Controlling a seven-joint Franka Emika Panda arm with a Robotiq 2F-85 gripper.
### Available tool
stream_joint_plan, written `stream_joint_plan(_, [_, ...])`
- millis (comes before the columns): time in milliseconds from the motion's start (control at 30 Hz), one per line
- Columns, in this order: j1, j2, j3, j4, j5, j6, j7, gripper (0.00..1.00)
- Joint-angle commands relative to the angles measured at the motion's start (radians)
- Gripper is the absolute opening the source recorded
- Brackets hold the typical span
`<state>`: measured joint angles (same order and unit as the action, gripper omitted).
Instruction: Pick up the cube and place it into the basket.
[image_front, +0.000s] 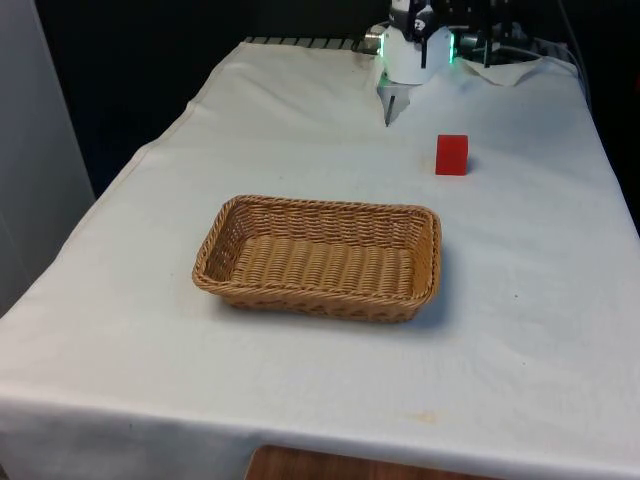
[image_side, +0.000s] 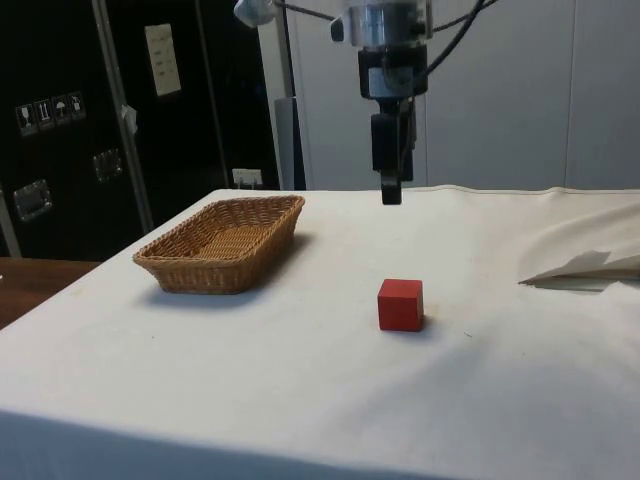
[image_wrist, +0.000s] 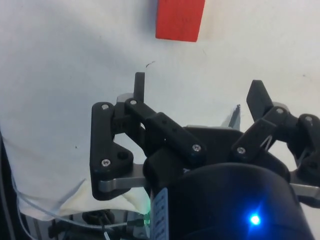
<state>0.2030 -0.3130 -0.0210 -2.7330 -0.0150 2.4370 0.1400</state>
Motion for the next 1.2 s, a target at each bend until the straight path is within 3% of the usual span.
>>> stream_joint_plan(0, [0.004, 0.007, 0.002, -0.006, 0.007, 0.02, 0.004, 1.0])
stream_joint_plan(200, [0.007, 0.039, -0.001, -0.015, 0.016, 0.06, -0.004, 1.0])
stream_joint_plan(233, [0.0, 0.038, 0.001, -0.01, 0.003, 0.044, 0.0, 1.0])
stream_joint_plan(267, [0.007, 0.044, -0.001, -0.016, 0.018, 0.065, -0.006, 1.0])
stream_joint_plan(467, [0.008, 0.088, -0.002, -0.026, 0.032, 0.113, -0.018, 1.0])
stream_joint_plan(500, [0.001, 0.095, 0.001, -0.022, 0.016, 0.107, -0.009, 1.0])
stream_joint_plan(533, [0.009, 0.102, -0.003, -0.028, 0.037, 0.128, -0.022, 1.0])
stream_joint_plan(767, [0.009, 0.157, -0.002, -0.034, 0.058, 0.184, -0.039, 1.0])
stream_joint_plan(800, [0.001, 0.16, 0.001, -0.031, 0.035, 0.174, -0.024, 1.0])
stream_joint_plan(833, [0.009, 0.173, -0.002, -0.035, 0.062, 0.199, -0.042, 1.0])
stream_joint_plan(1000, [0.009, 0.21, -0.001, -0.036, 0.067, 0.234, -0.046, 1.0])
stream_joint_plan(1100, [0.008, 0.23, 0.0, -0.036, 0.067, 0.252, -0.046, 1.0])
stream_joint_plan(1133, [0.001, 0.228, 0.001, -0.032, 0.039, 0.237, -0.028, 1.0])
stream_joint_plan(1167, [0.008, 0.243, 0.001, -0.036, 0.066, 0.263, -0.045, 1.0])
